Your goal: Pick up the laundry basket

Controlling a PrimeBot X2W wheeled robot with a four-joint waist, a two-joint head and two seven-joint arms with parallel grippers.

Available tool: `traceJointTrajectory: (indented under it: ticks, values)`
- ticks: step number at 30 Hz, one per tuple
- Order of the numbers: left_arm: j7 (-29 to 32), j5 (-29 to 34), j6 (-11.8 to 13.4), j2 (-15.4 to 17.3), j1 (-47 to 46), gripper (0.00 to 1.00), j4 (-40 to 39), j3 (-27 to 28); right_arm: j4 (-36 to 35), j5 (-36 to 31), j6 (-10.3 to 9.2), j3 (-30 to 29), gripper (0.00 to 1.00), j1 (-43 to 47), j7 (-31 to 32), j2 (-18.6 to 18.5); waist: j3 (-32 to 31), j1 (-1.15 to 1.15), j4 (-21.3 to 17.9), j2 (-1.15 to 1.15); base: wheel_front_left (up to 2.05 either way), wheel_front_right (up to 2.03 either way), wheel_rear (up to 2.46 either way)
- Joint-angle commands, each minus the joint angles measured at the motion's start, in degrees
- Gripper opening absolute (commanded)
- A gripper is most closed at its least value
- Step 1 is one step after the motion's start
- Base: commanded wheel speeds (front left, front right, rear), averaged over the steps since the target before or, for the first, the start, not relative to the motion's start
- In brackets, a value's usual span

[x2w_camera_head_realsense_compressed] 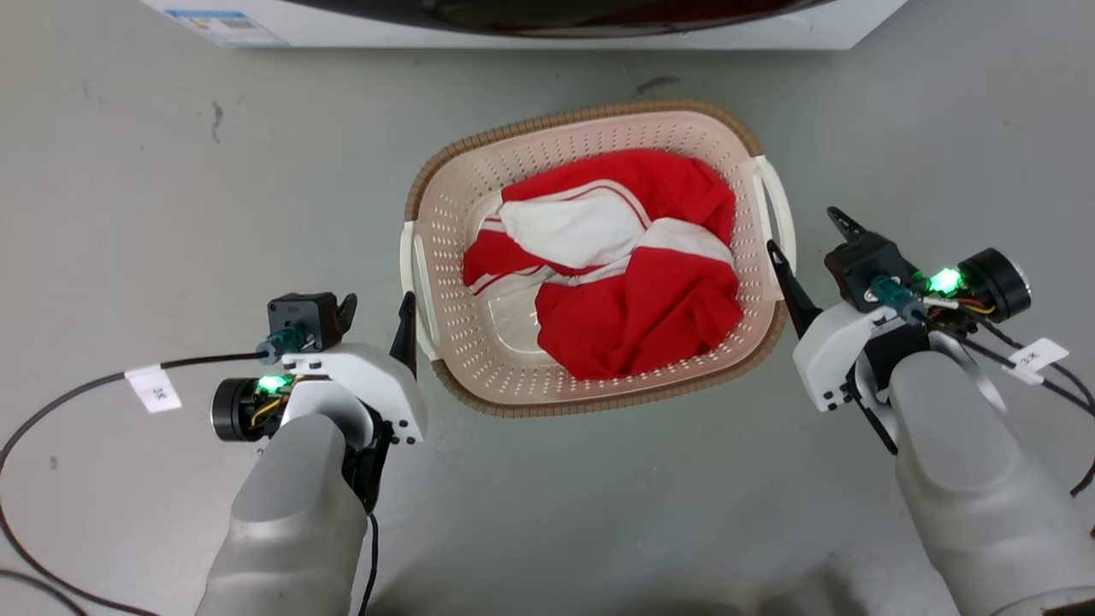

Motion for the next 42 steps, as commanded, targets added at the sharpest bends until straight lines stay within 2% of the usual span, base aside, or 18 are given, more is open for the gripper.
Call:
traceJointTrajectory:
  ticks: [1,13,27,28,29,30,36,42]
  values:
    - [-0.2,-0.4,-0.2,0.1,-1.2,1.0,0.9,-0.3,1.2,-0.2,-0.04,0.1,1.0,-1.6,-0.1,-0.3,1.4,-0.01,0.4,0.0,0.0,0.0,0.0]
    - [-0.2,-2.8,-0.5,0.0,-6.6,1.0,5.9,-3.8,13.0,-1.6,-0.04,-0.3,1.0,-9.9,-0.1,-0.5,6.6,-0.01,1.1,0.0,0.0,0.0,0.0]
    - [-0.2,-6.5,-0.5,0.0,-9.7,1.0,8.4,-9.4,19.7,-4.6,-0.04,-2.8,1.0,-15.3,-0.1,-0.3,10.1,-0.01,1.5,0.0,0.0,0.0,0.0]
    - [-0.2,-6.4,-0.5,0.0,-10.0,0.49,8.6,-9.8,19.9,-4.8,-0.04,-2.9,0.83,-15.5,-0.1,-0.2,10.3,-0.01,1.5,0.0,0.0,0.0,0.0]
    - [-0.2,-6.4,-0.5,0.0,-10.2,0.0,8.7,-10.3,20.0,-4.9,-0.04,-3.0,0.11,-15.7,-0.1,-0.1,10.4,-0.01,1.5,0.0,0.0,0.0,0.0]
    - [-0.2,-6.9,-0.5,0.0,-10.2,0.0,9.2,-10.9,20.2,-5.0,-0.04,-3.0,0.0,-15.8,-0.1,0.1,10.6,-0.01,1.5,0.0,0.0,0.0,0.0]
    - [-0.1,-8.4,-0.5,0.3,-10.9,0.0,10.2,-13.1,21.1,-5.2,-0.06,-3.5,0.0,-15.9,-0.1,0.3,10.4,-0.01,1.2,0.0,0.0,0.0,0.0]
    - [-0.2,-10.2,-0.5,0.3,-9.5,0.0,11.0,-14.7,21.8,-4.8,-0.05,-3.4,0.0,-14.0,-0.1,1.1,7.5,-0.01,0.9,0.0,0.0,0.0,0.0]
